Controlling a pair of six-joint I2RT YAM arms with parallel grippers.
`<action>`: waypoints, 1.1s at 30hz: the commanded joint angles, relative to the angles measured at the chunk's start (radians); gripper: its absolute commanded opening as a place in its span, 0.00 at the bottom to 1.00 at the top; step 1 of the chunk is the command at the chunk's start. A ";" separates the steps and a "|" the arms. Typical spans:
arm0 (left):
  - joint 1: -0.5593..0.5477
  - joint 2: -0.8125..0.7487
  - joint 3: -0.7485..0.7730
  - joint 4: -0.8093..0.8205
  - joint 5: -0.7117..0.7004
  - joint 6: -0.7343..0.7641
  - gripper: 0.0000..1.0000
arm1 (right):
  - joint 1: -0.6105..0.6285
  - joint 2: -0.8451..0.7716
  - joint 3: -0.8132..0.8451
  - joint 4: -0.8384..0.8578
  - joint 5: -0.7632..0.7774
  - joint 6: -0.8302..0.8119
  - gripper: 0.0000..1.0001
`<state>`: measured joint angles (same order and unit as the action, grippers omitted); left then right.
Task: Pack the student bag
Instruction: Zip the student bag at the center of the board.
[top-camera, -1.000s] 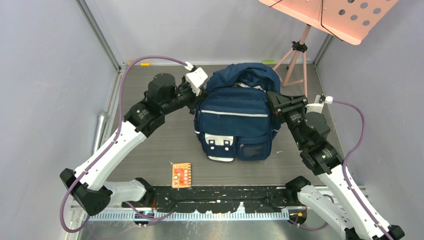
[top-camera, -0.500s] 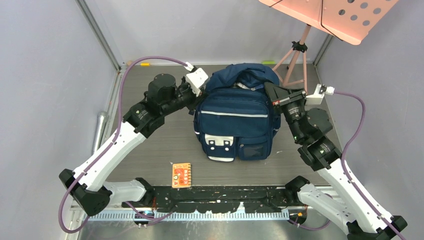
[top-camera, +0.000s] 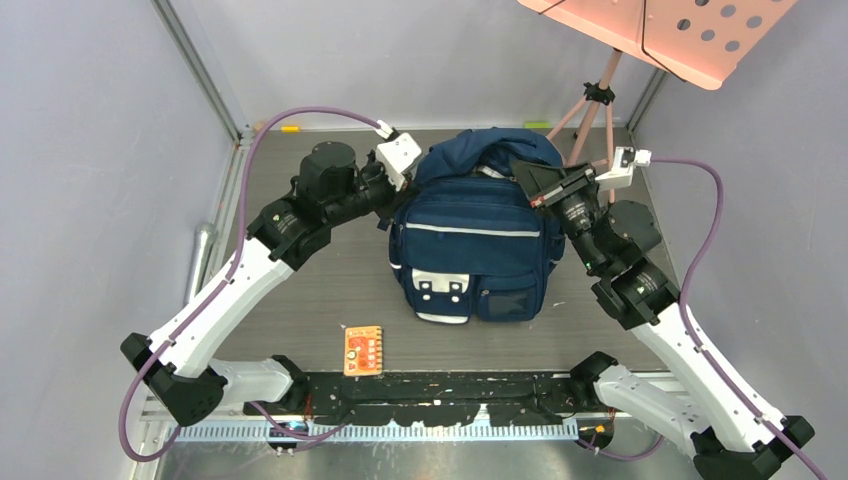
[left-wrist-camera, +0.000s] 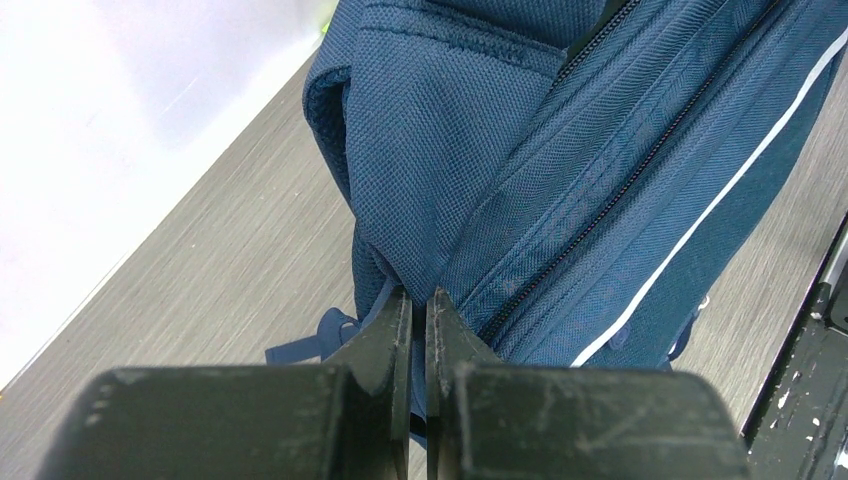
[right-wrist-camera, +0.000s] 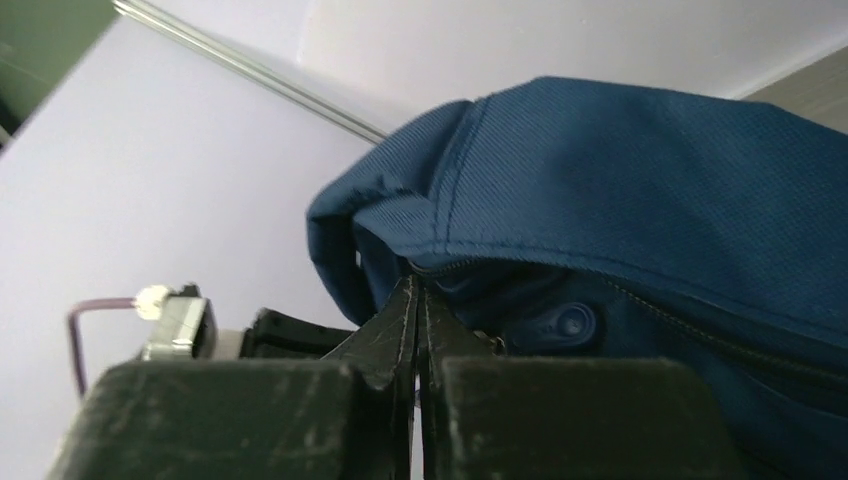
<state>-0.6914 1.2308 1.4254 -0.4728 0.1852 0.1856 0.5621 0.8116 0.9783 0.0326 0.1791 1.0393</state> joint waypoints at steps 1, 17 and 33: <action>0.007 -0.016 0.033 0.002 0.002 -0.012 0.00 | 0.008 -0.043 0.079 -0.154 0.026 -0.163 0.08; 0.007 -0.048 -0.003 -0.012 0.009 -0.020 0.00 | 0.009 -0.014 0.216 -0.509 0.140 -0.377 0.58; 0.007 -0.059 -0.018 0.000 0.025 -0.018 0.00 | -0.007 0.099 0.239 -0.334 -0.093 -0.406 0.63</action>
<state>-0.6888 1.2118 1.4109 -0.4770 0.1947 0.1684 0.5613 0.8848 1.1927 -0.4294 0.2176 0.6685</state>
